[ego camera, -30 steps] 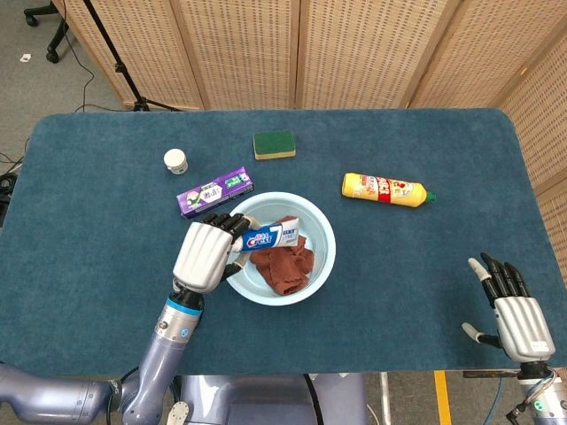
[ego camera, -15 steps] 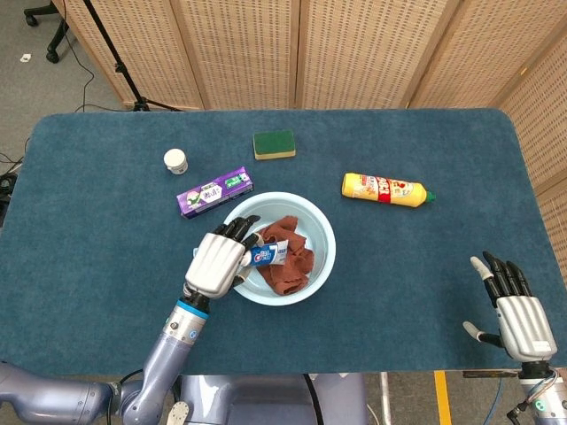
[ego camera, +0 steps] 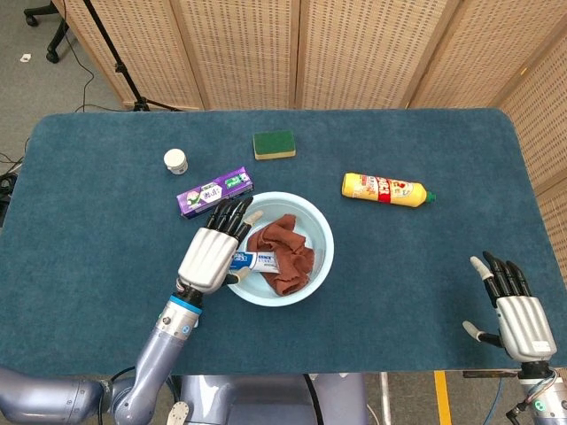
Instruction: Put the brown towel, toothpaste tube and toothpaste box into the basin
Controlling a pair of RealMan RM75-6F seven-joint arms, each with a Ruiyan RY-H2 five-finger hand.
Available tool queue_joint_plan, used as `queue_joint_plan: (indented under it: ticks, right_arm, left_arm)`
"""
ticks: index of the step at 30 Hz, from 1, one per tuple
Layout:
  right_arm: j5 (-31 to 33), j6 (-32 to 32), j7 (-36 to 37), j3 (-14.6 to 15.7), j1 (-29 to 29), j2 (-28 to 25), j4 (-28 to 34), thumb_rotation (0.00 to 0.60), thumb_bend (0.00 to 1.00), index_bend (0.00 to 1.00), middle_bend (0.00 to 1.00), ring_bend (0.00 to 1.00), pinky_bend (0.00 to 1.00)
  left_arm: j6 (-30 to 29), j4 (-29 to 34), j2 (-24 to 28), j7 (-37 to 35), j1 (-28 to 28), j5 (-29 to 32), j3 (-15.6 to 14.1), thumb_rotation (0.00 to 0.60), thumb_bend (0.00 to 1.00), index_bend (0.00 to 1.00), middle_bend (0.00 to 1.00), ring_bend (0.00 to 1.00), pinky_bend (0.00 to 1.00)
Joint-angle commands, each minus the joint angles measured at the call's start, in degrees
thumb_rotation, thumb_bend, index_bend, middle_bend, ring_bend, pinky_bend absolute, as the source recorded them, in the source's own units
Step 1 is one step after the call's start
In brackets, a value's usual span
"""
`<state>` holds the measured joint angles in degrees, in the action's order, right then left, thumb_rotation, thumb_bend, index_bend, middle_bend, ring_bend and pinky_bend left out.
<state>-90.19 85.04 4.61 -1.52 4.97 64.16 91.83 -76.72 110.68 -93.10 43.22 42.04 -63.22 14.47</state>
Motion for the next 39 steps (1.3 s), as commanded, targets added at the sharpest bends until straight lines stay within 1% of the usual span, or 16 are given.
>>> queue_joint_plan:
  ticks: [1,7,11,16,19,23,25,28,29,32,36,39]
  right_arm:
    - [0.01,-0.04,-0.01,0.01,0.01,0.00,-0.01,0.600,0.10,0.00,0.00,0.00,0.00]
    - [-0.07,-0.03,-0.20,0.05,-0.02,0.00,0.05,0.600,0.10,0.00,0.00,0.00,0.00]
    - [-0.11,-0.16,-0.45,0.11,0.02,0.05,0.13,0.600,0.10,0.00,0.00,0.00,0.00]
    - [-0.03,-0.33,-0.86,0.14,0.05,0.06,0.21,0.600,0.10,0.00,0.00,0.00,0.00]
    - [0.10,-0.53,-1.29,0.15,0.09,0.12,0.28,0.600,0.10,0.00,0.00,0.00,0.00]
    - [-0.01,-0.60,-1.89,0.26,0.09,0.20,0.46,0.600,0.10,0.00,0.00,0.00,0.00]
    - [0.00,-0.66,-2.28,0.24,0.14,0.25,0.58,0.600,0.10,0.00,0.00,0.00,0.00]
    - [0.01,-0.79,-2.73,0.35,0.12,0.36,0.63,0.600,0.10,0.00,0.00,0.00,0.00]
    - [-0.04,-0.81,-2.96,0.39,0.12,0.41,0.66,0.600,0.10,0.00,0.00,0.00,0.00]
    - [-0.11,-0.76,-3.37,0.42,0.10,0.49,0.75,0.600,0.10,0.00,0.00,0.00,0.00]
    - [-0.10,-0.85,-3.78,0.45,0.12,0.56,0.82,0.600,0.10,0.00,0.00,0.00,0.00]
    - [-0.23,-1.00,-4.18,0.62,0.13,0.59,0.89,0.600,0.10,0.00,0.00,0.00,0.00]
  left_arm:
    - [-0.09,0.33,0.58,-0.49,-0.13,0.06,0.37,0.600,0.16,0.04,0.00,0.00,0.00]
    - [-0.88,2.04,3.23,-1.81,-0.98,-0.28,1.20,0.600,0.16,0.04,0.00,0.00,0.00]
    - [-1.07,3.68,6.20,-2.79,-1.88,0.05,1.62,0.600,0.16,0.04,0.00,0.00,0.00]
    - [-2.35,5.76,10.73,-4.11,-4.02,-1.87,0.78,0.600,0.18,0.04,0.00,0.00,0.00]
    - [-3.58,6.74,14.33,-5.05,-6.22,-4.18,-0.94,0.600,0.18,0.04,0.00,0.00,0.00]
    - [-4.00,8.55,18.99,-6.56,-9.02,-4.72,-3.24,0.600,0.19,0.04,0.00,0.00,0.00]
    - [-4.08,9.32,21.63,-7.42,-10.62,-5.16,-4.79,0.600,0.19,0.04,0.00,0.00,0.00]
    - [-4.47,9.44,24.03,-8.31,-12.49,-6.34,-6.83,0.600,0.20,0.04,0.00,0.00,0.00]
    - [-4.88,9.14,25.07,-8.59,-13.65,-7.19,-8.22,0.600,0.20,0.04,0.00,0.00,0.00]
    - [-6.39,7.35,25.93,-10.16,-16.36,-10.22,-11.13,0.600,0.20,0.04,0.00,0.00,0.00]
    - [-9.10,3.46,24.24,-11.84,-19.31,-14.25,-13.77,0.600,0.21,0.04,0.00,0.00,0.00]
    - [-10.14,1.36,23.06,-12.66,-21.30,-15.81,-15.91,0.600,0.21,0.06,0.00,0.00,0.00]
